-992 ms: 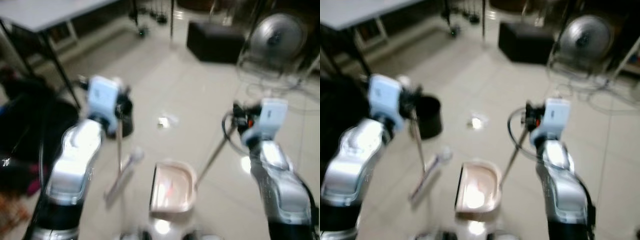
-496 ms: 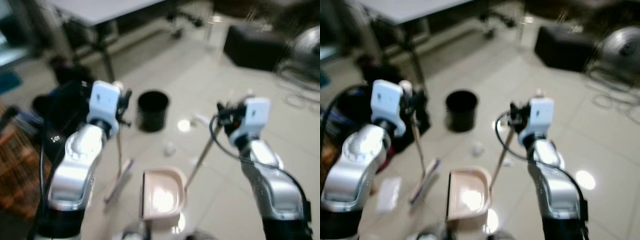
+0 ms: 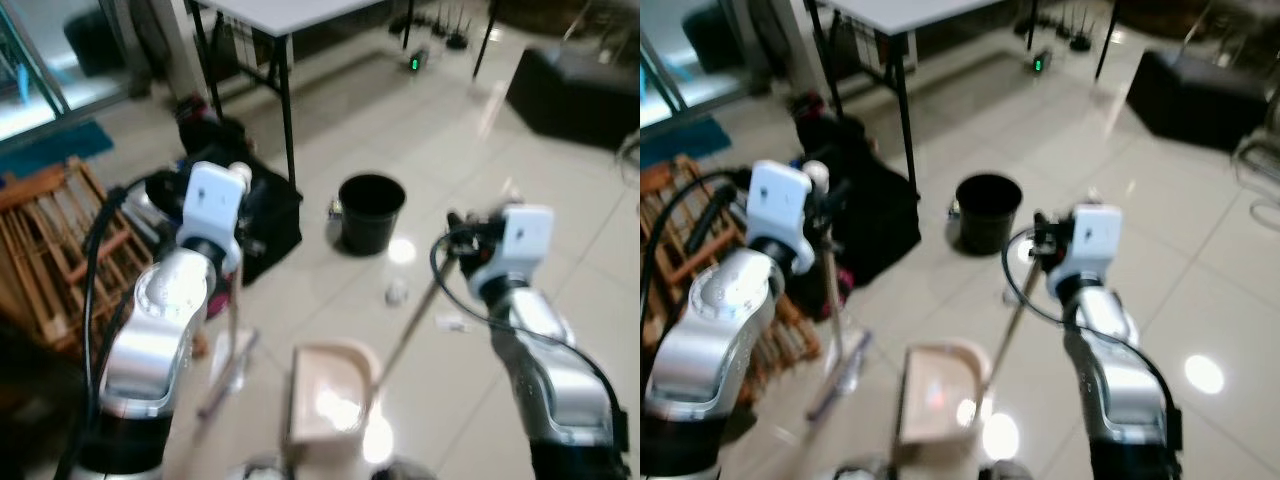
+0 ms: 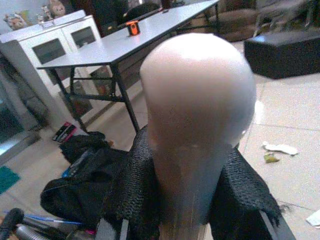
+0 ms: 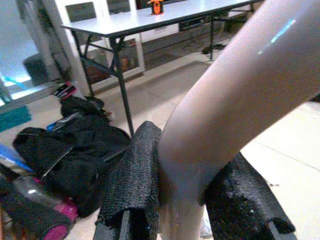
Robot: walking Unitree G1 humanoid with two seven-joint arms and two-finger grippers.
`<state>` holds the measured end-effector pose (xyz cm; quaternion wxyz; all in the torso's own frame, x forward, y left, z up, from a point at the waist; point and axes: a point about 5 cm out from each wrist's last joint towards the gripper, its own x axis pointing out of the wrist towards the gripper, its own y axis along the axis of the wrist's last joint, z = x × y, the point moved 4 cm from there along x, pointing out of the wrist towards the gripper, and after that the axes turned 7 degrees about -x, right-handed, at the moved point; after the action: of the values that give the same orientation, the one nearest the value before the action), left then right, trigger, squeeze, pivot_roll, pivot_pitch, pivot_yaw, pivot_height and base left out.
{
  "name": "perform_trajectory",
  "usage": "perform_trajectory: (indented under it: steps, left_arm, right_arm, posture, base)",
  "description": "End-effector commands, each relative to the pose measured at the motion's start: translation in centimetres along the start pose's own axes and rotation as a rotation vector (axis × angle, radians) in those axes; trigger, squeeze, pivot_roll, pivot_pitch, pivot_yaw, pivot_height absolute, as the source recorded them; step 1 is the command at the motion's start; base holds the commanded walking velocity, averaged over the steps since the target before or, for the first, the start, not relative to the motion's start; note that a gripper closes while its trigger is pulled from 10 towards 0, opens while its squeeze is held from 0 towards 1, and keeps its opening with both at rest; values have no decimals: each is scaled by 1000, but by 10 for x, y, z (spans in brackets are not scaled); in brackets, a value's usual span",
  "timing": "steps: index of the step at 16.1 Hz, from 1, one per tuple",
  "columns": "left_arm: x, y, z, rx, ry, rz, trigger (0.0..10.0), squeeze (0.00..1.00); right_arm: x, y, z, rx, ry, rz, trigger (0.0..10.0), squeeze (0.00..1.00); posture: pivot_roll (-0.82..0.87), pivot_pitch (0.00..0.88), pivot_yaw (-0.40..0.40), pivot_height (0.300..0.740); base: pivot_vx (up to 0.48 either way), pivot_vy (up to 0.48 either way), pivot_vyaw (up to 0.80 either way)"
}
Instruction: Sweep floor
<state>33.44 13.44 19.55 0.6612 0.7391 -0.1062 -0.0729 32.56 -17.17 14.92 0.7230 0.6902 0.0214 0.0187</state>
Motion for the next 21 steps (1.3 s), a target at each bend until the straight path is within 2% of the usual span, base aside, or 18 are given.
perform_trajectory:
  steps: [1, 3, 5, 7, 10, 13, 16, 21]
  left_arm:
    - [0, 10, -5, 21, 7, 36, 10000, 0]
    - [2, 14, -7, 15, 25, 61, 10000, 0]
    - [2, 14, -6, 33, 21, 60, 10000, 0]
    - [1, 10, -5, 5, 28, 54, 10000, 0]
    - [0, 10, -8, -54, 43, 67, 10000, 0]
    - [1, 7, -9, -46, 40, 55, 10000, 0]
    - [4, 10, -6, -64, 39, 91, 10000, 0]
    - [5, 10, -1, -67, 26, 102, 10000, 0]
  right_arm:
    - [0, 13, -1, -2, -9, 53, 10000, 0]
    - [0, 13, -2, -1, -9, 55, 10000, 0]
    - [-1, 13, -1, 0, -13, 57, 10000, 0]
    - [-1, 13, 0, -4, -15, 58, 10000, 0]
    - [-2, 12, 3, -13, -24, 58, 10000, 0]
    - [-4, 12, 6, -38, -40, 60, 10000, 0]
    - [-3, 14, 3, -34, -25, 59, 10000, 0]
    - [-4, 13, 0, -55, -9, 62, 10000, 0]
  posture:
    - [-17, 109, 21, 740]
    - [-17, 108, 22, 740]
    - [-19, 107, 22, 740]
    - [-20, 102, 21, 740]
    - [-19, 96, 17, 740]
    - [-19, 84, 19, 740]
    - [-24, 78, 22, 740]
    - [-26, 73, 18, 740]
  base:
    - [0, 401, 0]
    - [0, 0, 0]
    - [0, -480, 0]
    - [0, -480, 0]
    - [0, 0, 0]
    - [0, 0, 0]
    - [0, 0, 0]
    - [295, 0, 0]
